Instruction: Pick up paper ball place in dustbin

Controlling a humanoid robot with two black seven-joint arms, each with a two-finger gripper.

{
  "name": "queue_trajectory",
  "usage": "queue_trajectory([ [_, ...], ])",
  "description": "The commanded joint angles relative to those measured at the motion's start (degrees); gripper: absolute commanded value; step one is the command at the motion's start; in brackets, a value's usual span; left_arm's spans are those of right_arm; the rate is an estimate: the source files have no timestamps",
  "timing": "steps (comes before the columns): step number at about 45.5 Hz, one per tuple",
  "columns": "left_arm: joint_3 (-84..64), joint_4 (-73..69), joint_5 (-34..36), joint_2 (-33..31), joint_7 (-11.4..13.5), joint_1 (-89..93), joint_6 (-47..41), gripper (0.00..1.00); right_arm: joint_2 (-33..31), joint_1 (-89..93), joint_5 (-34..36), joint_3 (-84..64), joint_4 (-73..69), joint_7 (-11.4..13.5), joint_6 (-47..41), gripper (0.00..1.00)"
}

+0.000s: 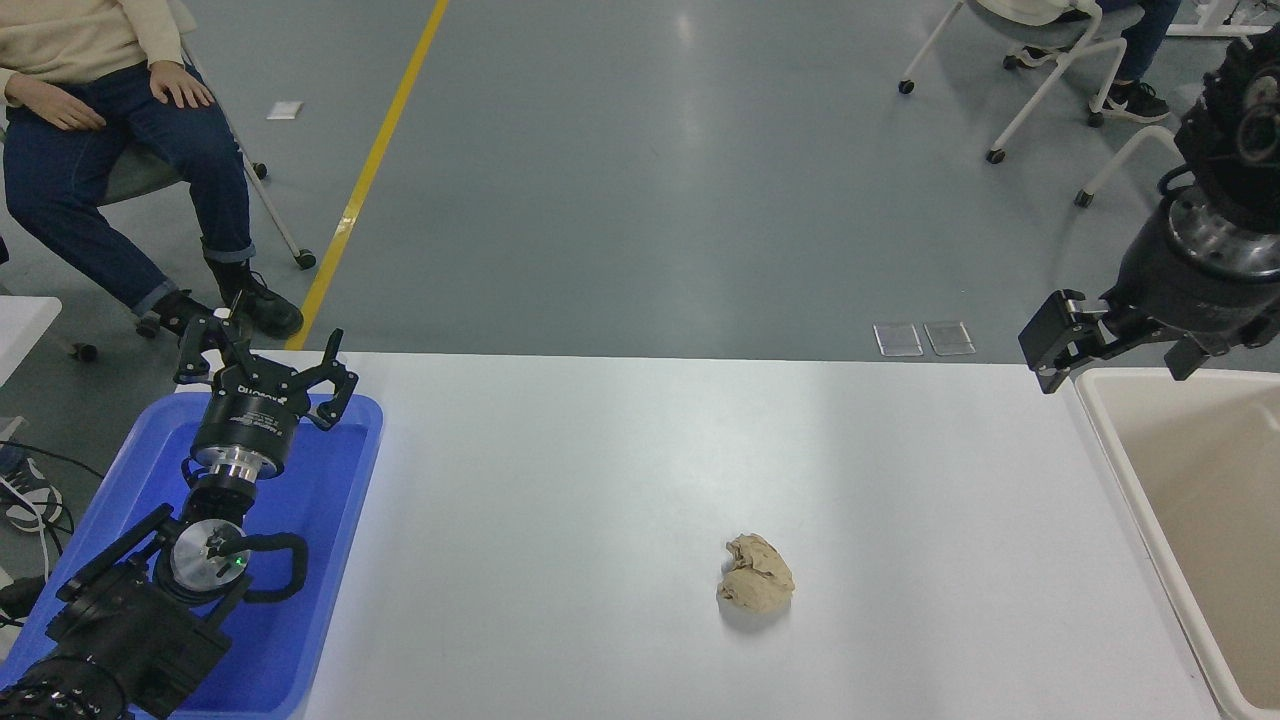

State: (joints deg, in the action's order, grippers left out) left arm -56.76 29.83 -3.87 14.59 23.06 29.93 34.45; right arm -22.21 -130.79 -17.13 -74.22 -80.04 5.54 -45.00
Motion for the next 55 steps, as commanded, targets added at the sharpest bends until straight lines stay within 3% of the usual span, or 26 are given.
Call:
queue_trajectory([
  [1, 0.42, 0.05, 0.35, 0.0, 0.05, 0.05, -0.08, 1.0, 0.06, 0.19, 0.0, 0.13, 0.06, 0.0, 0.0, 1.0],
  [55, 0.07, -0.04, 0.0, 0.0, 0.05, -0.04, 0.09, 1.0, -0.12, 0.27, 0.08, 0.31, 0.15, -0.09, 0.0, 1.0],
])
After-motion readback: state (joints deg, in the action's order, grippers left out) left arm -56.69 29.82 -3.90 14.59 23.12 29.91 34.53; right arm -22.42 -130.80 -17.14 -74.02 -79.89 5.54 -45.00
